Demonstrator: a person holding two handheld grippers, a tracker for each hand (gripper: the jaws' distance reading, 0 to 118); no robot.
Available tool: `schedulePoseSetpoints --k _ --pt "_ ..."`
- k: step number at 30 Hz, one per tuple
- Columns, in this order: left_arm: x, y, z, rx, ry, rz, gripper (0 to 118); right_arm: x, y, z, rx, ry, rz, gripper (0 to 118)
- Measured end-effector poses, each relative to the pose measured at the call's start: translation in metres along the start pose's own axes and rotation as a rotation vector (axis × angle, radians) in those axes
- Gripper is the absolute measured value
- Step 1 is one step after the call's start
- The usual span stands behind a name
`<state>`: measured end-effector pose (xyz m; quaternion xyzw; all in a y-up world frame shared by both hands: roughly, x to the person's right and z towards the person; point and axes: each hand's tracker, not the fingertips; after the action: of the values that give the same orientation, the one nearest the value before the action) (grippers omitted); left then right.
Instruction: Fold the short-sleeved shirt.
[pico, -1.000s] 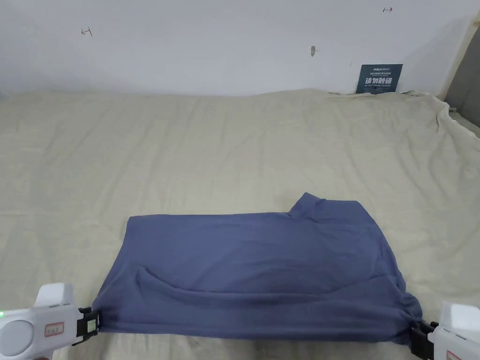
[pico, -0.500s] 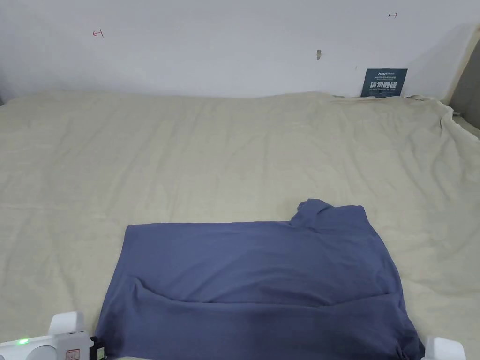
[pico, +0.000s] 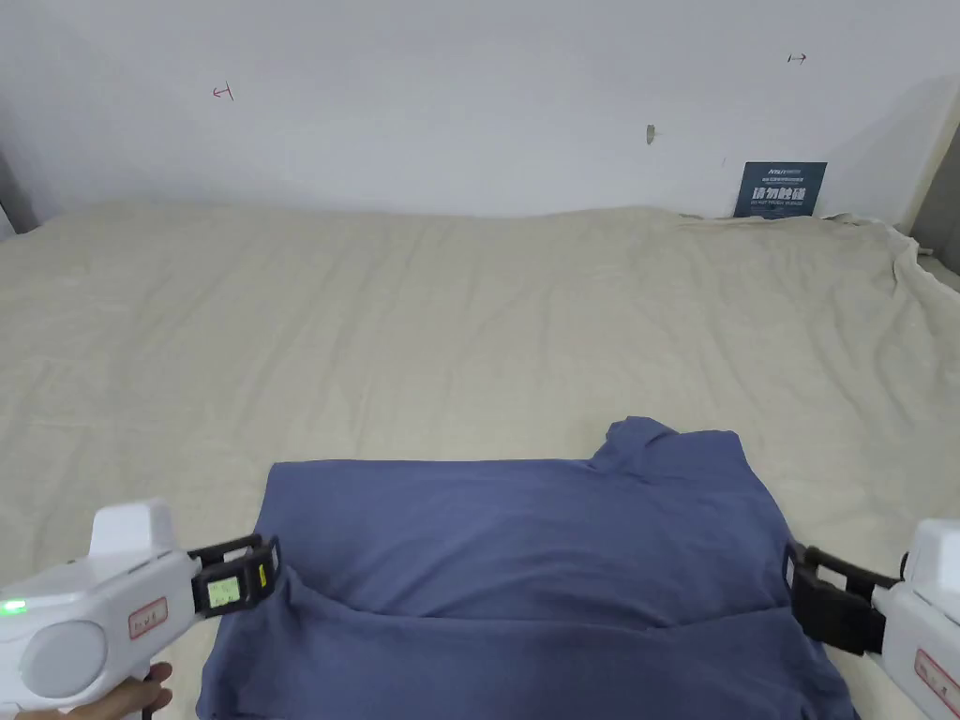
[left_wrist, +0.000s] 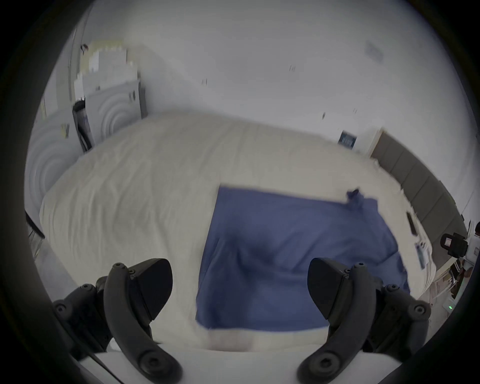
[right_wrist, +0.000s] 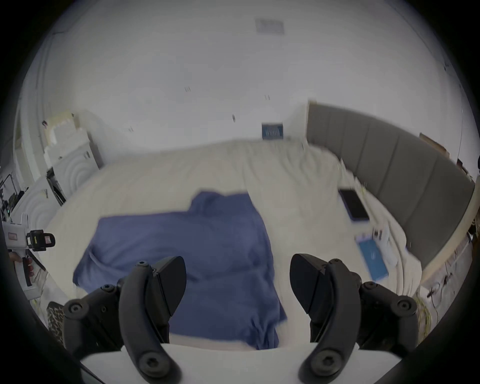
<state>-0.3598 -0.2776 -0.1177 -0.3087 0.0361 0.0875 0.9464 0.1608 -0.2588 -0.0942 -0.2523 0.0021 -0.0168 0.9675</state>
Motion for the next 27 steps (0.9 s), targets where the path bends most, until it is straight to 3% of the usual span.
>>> schedulePoseSetpoints --k 4,6,8,11,12,20,27 --pt "0.022 0.019 0.016 0.155 0.018 -0.025 109 -0.024 0.02 0.009 0.103 -0.033 0.049 84" --pt "0.031 0.02 0.02 0.241 0.047 -0.055 102 -0.029 0.024 0.008 0.144 -0.045 0.057 74" --pt "0.038 0.017 0.021 0.286 0.064 -0.102 79 -0.036 0.026 0.008 0.16 -0.054 0.053 50" --pt "0.046 0.014 0.016 0.307 0.068 -0.134 10 -0.041 0.027 0.003 0.189 -0.054 0.054 0" --pt "0.046 0.013 0.011 0.304 0.068 -0.133 0 -0.043 0.026 0.002 0.203 -0.057 0.056 0" --pt "0.038 0.028 -0.035 0.191 0.039 -0.108 0 -0.042 0.034 -0.018 0.205 -0.045 0.047 0" --pt "0.012 0.066 -0.123 0.027 -0.012 -0.014 0 -0.035 0.042 -0.056 0.18 -0.045 0.048 0"
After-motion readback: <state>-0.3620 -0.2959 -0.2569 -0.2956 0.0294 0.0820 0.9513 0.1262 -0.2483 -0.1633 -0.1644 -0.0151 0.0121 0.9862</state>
